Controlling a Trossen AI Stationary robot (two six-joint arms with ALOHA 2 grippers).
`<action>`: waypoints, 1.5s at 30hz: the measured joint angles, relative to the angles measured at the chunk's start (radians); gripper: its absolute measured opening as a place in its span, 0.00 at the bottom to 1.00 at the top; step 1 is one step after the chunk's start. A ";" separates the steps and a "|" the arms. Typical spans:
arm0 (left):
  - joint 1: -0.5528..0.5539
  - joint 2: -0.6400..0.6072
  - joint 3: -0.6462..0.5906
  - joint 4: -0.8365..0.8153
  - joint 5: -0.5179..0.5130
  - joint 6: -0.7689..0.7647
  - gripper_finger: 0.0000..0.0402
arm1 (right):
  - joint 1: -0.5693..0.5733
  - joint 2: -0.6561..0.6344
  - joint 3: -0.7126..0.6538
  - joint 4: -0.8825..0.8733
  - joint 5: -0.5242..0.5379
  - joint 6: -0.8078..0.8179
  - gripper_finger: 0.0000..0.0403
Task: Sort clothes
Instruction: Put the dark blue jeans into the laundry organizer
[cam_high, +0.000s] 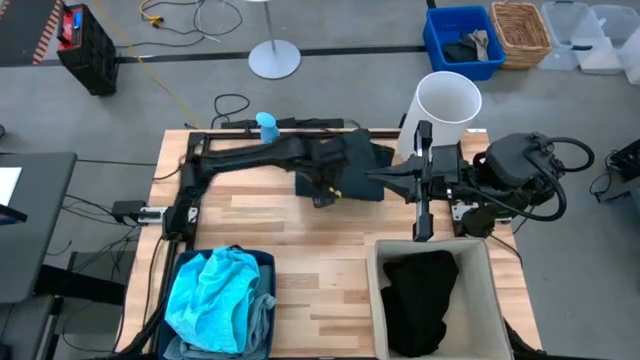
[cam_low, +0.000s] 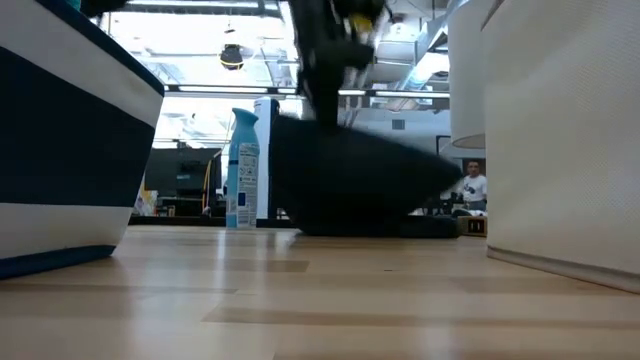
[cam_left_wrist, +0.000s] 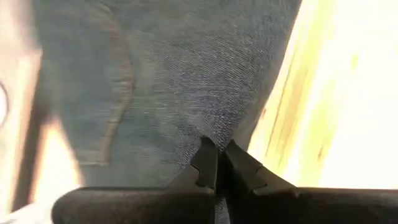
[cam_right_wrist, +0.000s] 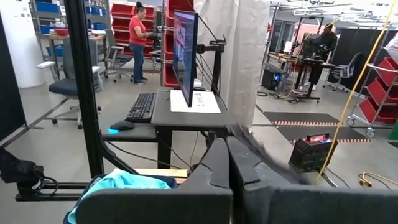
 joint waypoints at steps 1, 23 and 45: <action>-0.001 -0.035 0.000 0.001 -0.020 -0.006 0.00 | 0.000 0.000 0.000 0.000 0.000 0.000 0.00; 0.001 -0.541 0.003 0.334 -0.053 0.061 0.00 | -0.034 0.000 0.000 -0.028 0.000 0.003 0.00; -0.039 -0.549 0.005 0.977 0.566 -0.186 0.00 | -0.031 -0.003 0.001 0.385 -0.004 -0.257 0.00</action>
